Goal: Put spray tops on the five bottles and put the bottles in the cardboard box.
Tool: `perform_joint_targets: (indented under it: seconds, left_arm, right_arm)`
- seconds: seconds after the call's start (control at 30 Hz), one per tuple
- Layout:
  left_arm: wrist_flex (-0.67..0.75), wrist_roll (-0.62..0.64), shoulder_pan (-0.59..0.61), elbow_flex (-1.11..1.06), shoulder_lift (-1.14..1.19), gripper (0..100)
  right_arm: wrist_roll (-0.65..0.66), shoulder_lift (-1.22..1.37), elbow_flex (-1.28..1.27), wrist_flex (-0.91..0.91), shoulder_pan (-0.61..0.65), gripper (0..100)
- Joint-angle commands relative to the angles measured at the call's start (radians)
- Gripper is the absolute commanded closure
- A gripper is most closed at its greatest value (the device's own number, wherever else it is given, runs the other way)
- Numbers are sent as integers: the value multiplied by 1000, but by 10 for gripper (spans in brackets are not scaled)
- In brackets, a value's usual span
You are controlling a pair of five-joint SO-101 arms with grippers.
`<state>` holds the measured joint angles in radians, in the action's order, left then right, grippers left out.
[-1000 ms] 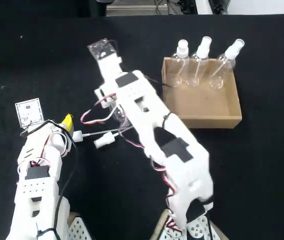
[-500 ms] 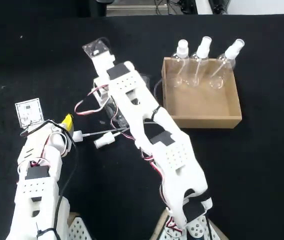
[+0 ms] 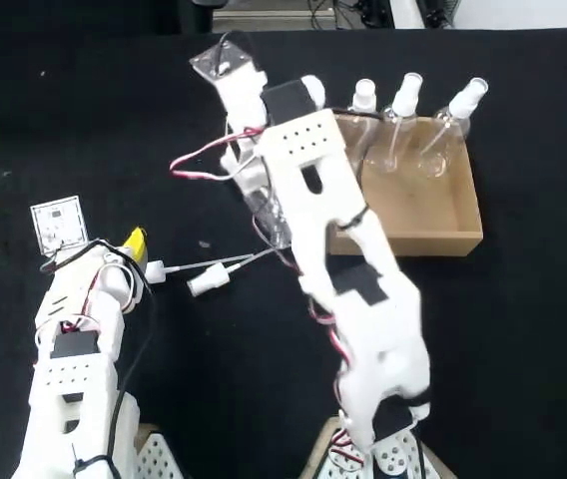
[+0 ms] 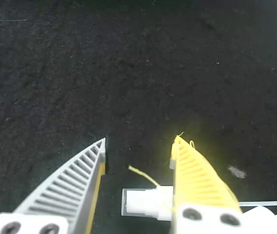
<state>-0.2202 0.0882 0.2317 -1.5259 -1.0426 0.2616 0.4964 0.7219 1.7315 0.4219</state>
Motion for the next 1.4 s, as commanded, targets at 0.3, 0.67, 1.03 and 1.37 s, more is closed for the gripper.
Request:
perform_joint_targets:
  seconds: [0.3, 0.67, 1.03, 1.37]
  left_arm:
    - [25, -8, -27, 10, -15, 791]
    - [26, -11, -25, 7, -15, 791]
    - [26, -11, -21, 4, -15, 791]
    - [26, -11, -24, 2, -15, 791]
  right_arm:
    - [199, -868, -1132, -241, 60, 988]
    - [396, -1208, -1762, -614, 95, 982]
    - [397, -1216, -1828, -661, 91, 681]
    - [397, -1213, -1643, -371, 87, 735]
